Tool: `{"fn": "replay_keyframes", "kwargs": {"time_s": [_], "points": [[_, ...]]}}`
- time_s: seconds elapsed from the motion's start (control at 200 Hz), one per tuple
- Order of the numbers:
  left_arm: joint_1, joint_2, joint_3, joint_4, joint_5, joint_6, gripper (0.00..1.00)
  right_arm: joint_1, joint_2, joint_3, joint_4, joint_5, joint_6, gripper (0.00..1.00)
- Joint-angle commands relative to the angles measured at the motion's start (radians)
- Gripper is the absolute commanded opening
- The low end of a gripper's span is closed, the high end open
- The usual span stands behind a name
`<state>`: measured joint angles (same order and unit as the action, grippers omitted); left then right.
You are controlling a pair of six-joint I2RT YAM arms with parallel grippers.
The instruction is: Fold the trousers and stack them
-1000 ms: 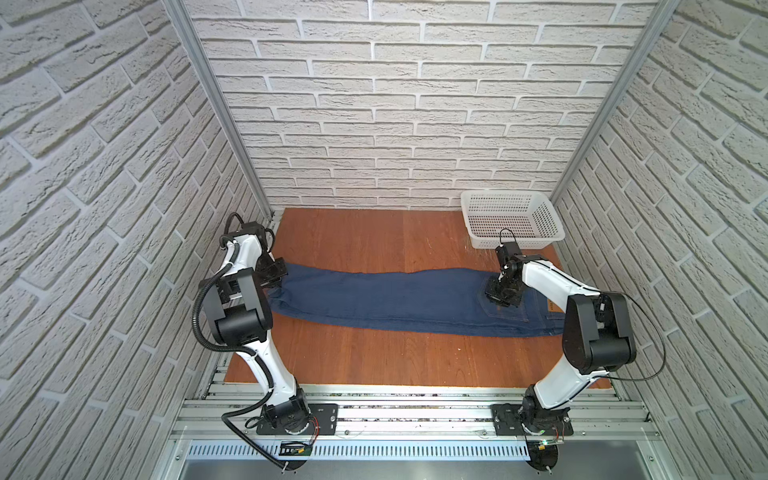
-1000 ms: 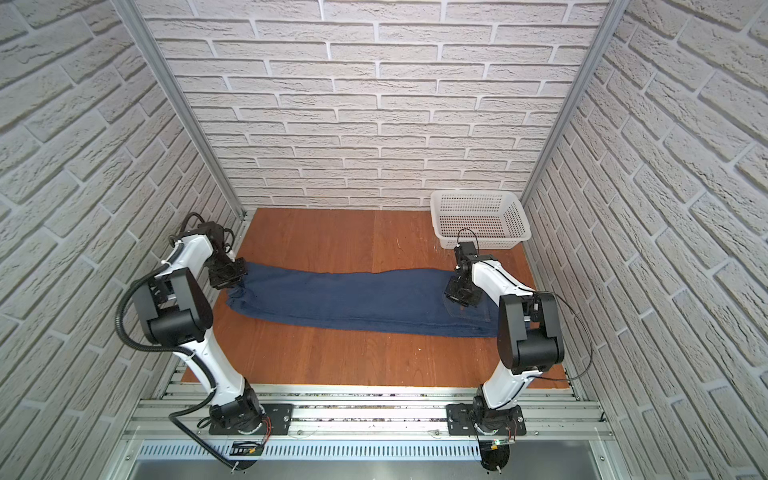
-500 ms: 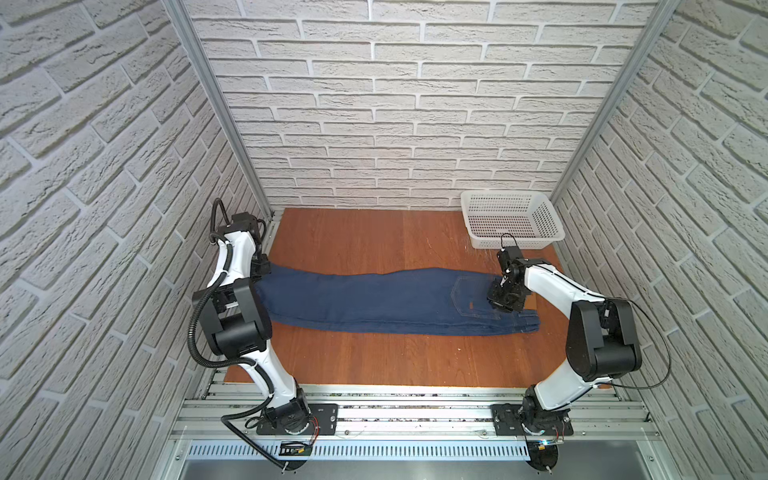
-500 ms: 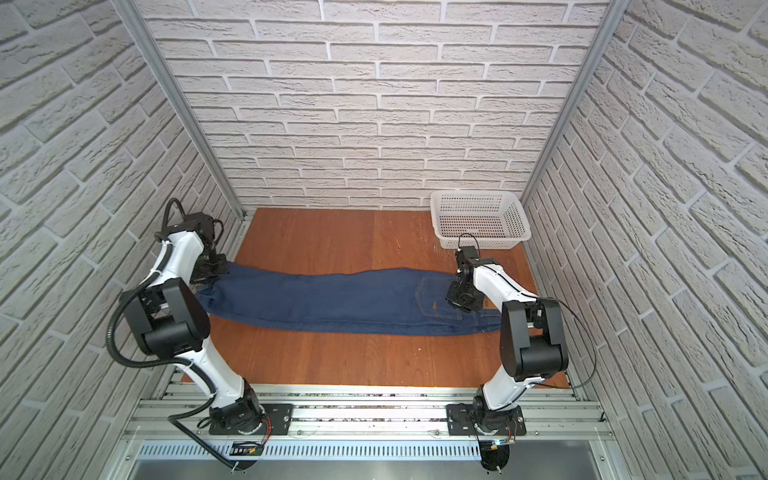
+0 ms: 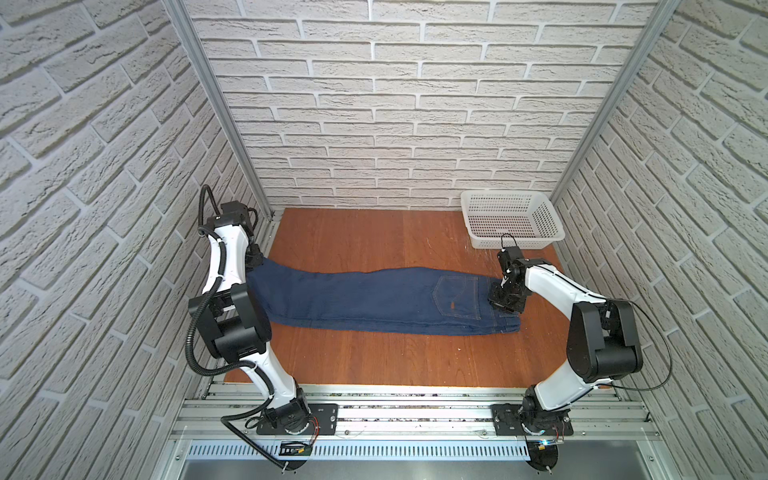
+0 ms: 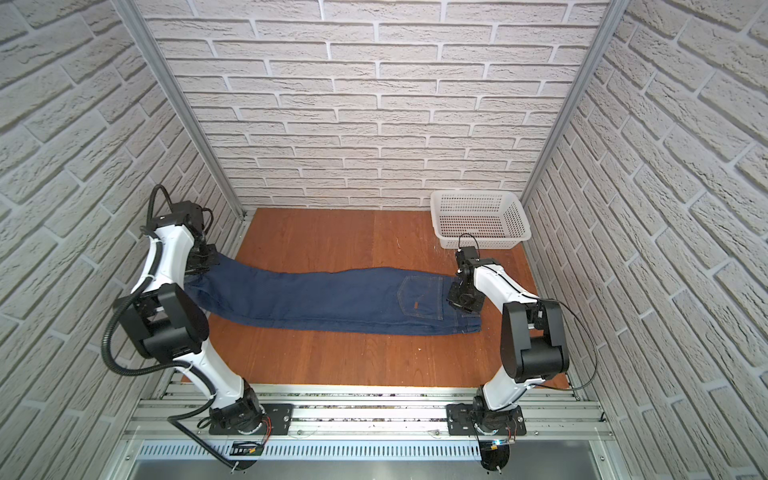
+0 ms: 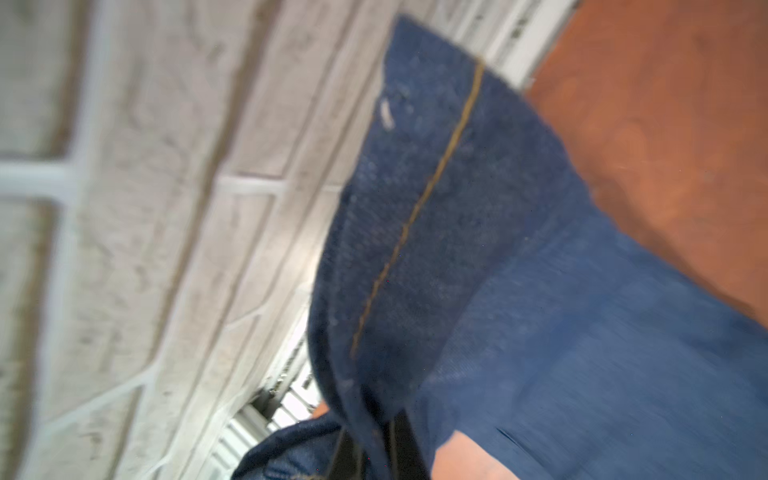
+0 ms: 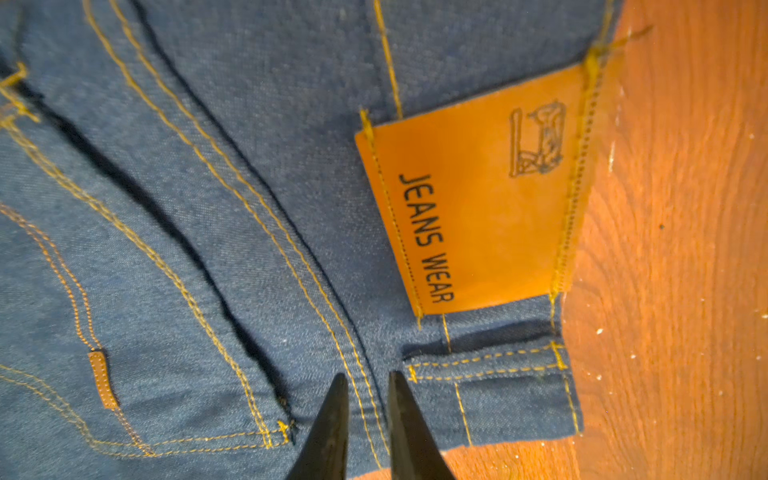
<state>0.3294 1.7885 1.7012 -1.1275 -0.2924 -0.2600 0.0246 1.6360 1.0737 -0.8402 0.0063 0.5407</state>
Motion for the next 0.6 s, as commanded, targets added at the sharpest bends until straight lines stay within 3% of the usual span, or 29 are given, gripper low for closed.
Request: {"fn": "replay_keyframes", "kwargs": {"time_s": [0.0, 0.14, 0.4, 0.595], "points": [[-0.057, -0.092, -0.075, -0.014, 0.234, -0.016, 0.00, 0.006, 0.000, -0.010, 0.008, 0.003, -0.013, 0.20], [-0.189, -0.171, -0.171, 0.021, 0.369, -0.093, 0.00, 0.006, 0.020, -0.024, 0.030, -0.015, -0.018, 0.20], [-0.480, -0.232, -0.265, 0.105, 0.396, -0.324, 0.00, 0.009, 0.027, -0.035, 0.053, -0.029, -0.025, 0.20], [-0.622, -0.189, -0.300, 0.198, 0.389, -0.499, 0.00, 0.012, 0.030, -0.041, 0.062, -0.035, -0.027, 0.20]]}}
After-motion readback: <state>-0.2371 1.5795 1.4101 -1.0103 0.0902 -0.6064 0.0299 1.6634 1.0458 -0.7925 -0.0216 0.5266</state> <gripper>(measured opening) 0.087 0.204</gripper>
